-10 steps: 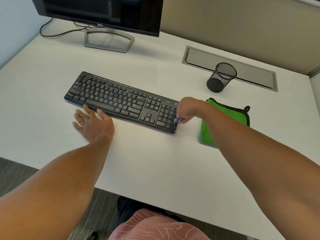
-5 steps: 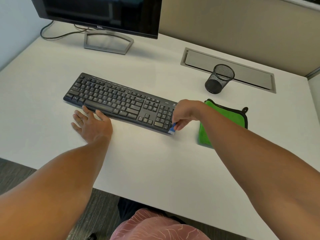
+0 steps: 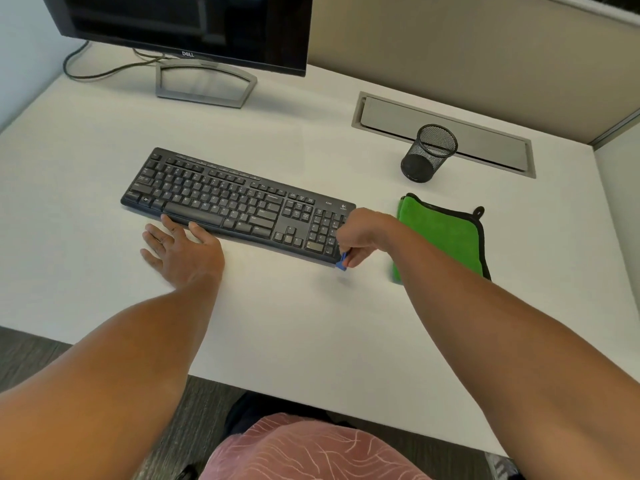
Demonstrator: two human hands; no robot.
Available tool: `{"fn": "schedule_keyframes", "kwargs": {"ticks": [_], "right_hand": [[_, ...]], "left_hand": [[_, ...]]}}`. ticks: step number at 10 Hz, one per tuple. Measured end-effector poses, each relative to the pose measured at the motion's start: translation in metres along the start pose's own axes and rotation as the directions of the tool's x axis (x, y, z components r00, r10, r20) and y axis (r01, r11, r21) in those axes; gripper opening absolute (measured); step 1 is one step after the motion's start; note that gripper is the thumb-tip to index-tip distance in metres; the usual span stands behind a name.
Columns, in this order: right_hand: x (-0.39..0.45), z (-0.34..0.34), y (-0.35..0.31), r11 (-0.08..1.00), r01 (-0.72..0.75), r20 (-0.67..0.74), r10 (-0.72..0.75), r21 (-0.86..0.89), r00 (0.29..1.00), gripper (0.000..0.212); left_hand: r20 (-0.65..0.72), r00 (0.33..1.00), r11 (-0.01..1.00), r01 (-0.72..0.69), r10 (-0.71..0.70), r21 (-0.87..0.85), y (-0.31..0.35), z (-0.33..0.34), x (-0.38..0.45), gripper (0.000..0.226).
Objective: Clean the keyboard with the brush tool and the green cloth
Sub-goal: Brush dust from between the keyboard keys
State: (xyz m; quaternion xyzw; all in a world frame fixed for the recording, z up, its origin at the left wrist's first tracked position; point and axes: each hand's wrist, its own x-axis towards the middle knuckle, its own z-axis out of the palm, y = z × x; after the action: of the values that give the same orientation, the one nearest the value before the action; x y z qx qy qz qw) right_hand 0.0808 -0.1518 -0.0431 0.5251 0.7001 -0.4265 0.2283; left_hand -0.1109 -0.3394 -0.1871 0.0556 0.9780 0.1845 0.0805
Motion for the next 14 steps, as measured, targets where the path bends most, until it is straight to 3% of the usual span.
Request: {"fn": "schedule_keyframes", "kwargs": {"ticks": [1,2,3,4,5,6,7,8,9,10,11,12,13,14], "right_hand": [[-0.003,-0.004,-0.002,0.997,0.071,-0.154,-0.073,-0.02,0.985,0.036],[0.001,0.0,0.005,0.997,0.048,-0.319,-0.027,0.055,0.947,0.023],[-0.001,0.012,0.007,0.993,0.009,-0.121,0.006,0.118,0.993,0.016],[0.0,0.011,0.007,0.991,-0.081,-0.028,0.084,0.104,0.996,0.014],[0.005,0.009,0.009,0.973,-0.028,-0.25,-0.031,-0.228,0.968,0.033],[0.002,0.008,0.006,0.985,-0.023,-0.251,-0.021,-0.169,0.968,0.04],[0.005,0.01,-0.01,0.95,-0.045,-0.094,0.077,0.31,0.993,0.023],[0.008,0.004,-0.02,0.973,0.069,-0.3,0.0,0.22,0.954,0.015],[0.013,-0.002,-0.022,0.994,0.105,-0.437,-0.081,0.031,0.896,0.024],[0.009,-0.005,-0.019,0.996,0.021,-0.211,-0.039,-0.088,0.977,0.039],[0.015,-0.006,-0.018,0.875,0.113,0.093,-0.079,-0.471,0.993,0.04],[0.024,-0.015,-0.017,0.844,0.136,-0.04,-0.183,-0.518,0.982,0.043],[0.023,-0.015,-0.023,0.819,0.101,-0.193,-0.25,-0.565,0.949,0.023],[0.02,-0.009,-0.023,0.909,0.069,-0.172,-0.152,-0.41,0.973,0.037]], "left_hand": [[0.005,1.0,1.0,0.002,-0.002,0.001,0.0,-0.001,-0.001,0.066],[0.026,1.0,1.0,0.002,-0.002,-0.004,0.0,-0.002,0.0,0.066],[0.032,0.999,1.0,0.001,-0.001,-0.009,0.0,-0.003,0.0,0.066],[0.037,0.999,1.0,-0.001,0.001,-0.012,0.0,-0.004,0.0,0.066],[0.043,0.999,1.0,-0.004,0.004,-0.009,0.0,-0.003,-0.001,0.066],[0.049,0.999,1.0,-0.001,0.001,-0.008,-0.001,-0.003,0.0,0.067],[0.048,0.999,1.0,0.005,-0.005,-0.005,0.0,-0.003,0.0,0.066],[0.046,0.999,1.0,0.003,-0.003,-0.003,0.0,-0.002,0.001,0.066],[0.04,0.999,1.0,0.006,-0.006,-0.004,-0.001,-0.001,0.0,0.066],[0.033,0.999,1.0,0.006,-0.006,-0.006,0.0,-0.001,0.0,0.066],[0.034,0.999,1.0,0.008,-0.008,-0.005,0.0,-0.001,0.0,0.066],[0.033,0.999,1.0,0.012,-0.011,-0.003,0.001,-0.001,0.0,0.065],[0.031,0.999,1.0,0.013,-0.013,0.0,0.001,-0.002,0.0,0.065],[0.034,0.999,1.0,0.016,-0.016,0.002,0.001,-0.002,-0.001,0.065]]}}
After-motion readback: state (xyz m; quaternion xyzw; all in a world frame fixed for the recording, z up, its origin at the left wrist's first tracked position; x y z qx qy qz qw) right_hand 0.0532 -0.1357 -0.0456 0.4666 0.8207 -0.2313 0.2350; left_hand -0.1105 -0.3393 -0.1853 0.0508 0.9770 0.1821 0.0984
